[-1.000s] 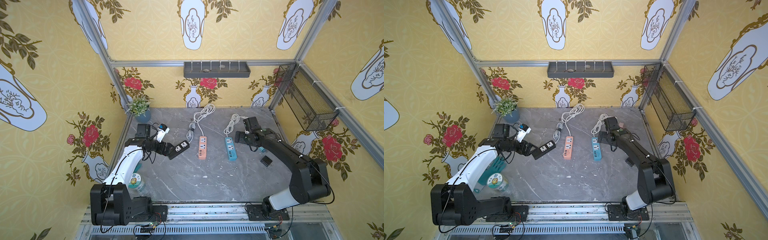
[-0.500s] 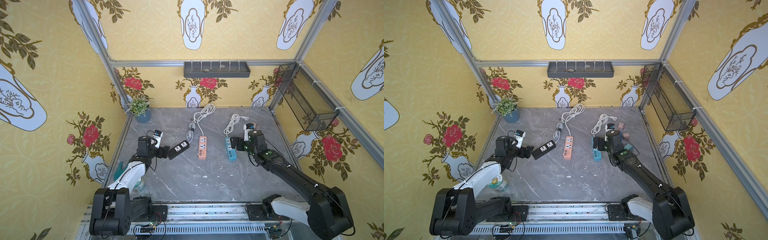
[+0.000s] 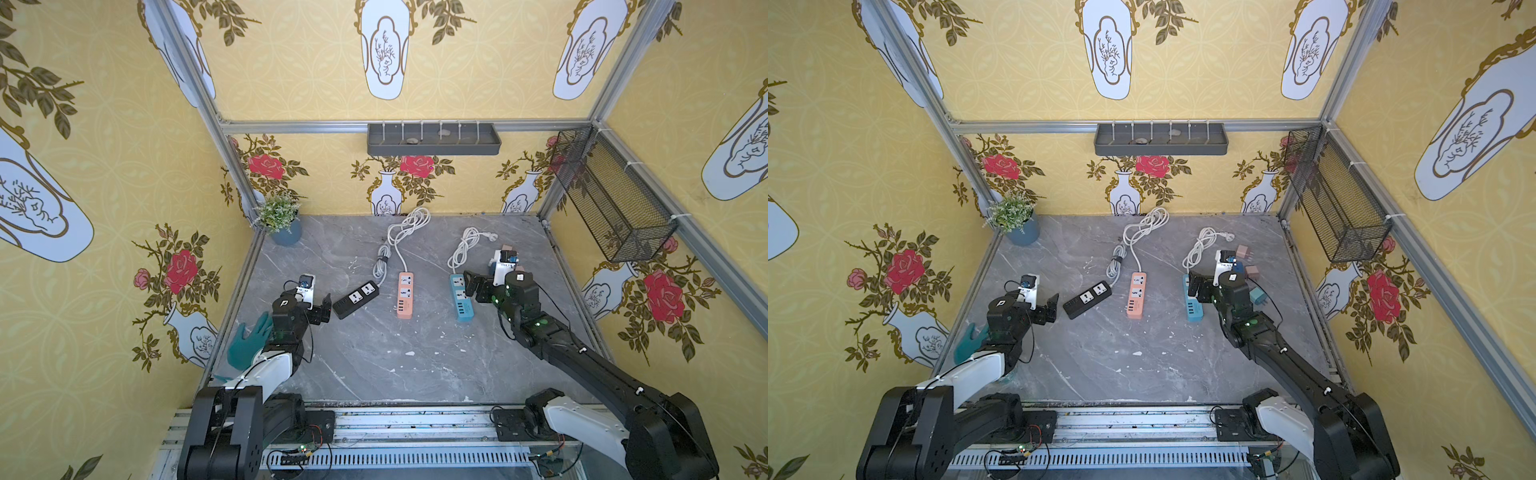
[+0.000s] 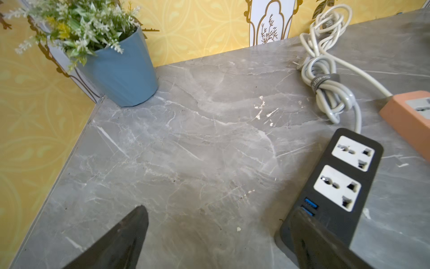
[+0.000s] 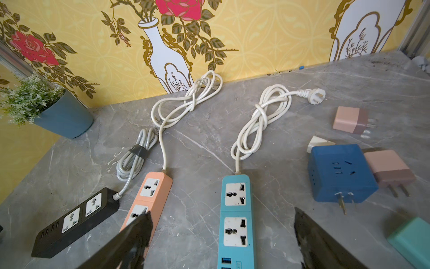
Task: Pull the plug off the socket
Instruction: Reset both arms
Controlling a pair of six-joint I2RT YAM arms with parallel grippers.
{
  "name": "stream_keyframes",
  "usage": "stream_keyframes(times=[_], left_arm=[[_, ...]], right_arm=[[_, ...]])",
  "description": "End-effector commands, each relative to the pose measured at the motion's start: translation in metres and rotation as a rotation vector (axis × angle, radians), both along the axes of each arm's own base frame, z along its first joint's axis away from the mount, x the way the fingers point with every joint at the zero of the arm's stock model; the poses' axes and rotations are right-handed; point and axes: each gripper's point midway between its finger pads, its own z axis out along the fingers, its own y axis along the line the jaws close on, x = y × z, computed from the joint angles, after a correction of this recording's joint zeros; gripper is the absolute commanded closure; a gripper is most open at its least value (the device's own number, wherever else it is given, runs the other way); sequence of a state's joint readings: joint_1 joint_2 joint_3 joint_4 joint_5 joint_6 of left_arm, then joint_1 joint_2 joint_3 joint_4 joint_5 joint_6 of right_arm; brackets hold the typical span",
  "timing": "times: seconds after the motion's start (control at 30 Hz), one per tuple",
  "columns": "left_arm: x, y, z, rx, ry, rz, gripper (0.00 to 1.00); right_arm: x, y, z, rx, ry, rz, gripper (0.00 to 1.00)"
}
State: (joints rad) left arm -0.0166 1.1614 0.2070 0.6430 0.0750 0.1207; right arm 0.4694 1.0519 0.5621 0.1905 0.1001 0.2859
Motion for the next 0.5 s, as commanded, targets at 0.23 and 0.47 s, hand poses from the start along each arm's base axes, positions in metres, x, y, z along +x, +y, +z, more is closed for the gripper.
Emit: stream_keyframes(times=[0.23, 0.47], left_arm=[[0.013, 0.015, 0.022, -0.064, -0.114, 0.050, 0.00], [0.008, 0.018, 0.015, -0.065, -0.117, 0.072, 0.00]], right_arm=[[0.003, -0.002, 0.002, -0.022, -0.018, -0.013, 0.02], [0.005, -0.006, -0.002, -0.058, 0.015, -0.030, 0.02]])
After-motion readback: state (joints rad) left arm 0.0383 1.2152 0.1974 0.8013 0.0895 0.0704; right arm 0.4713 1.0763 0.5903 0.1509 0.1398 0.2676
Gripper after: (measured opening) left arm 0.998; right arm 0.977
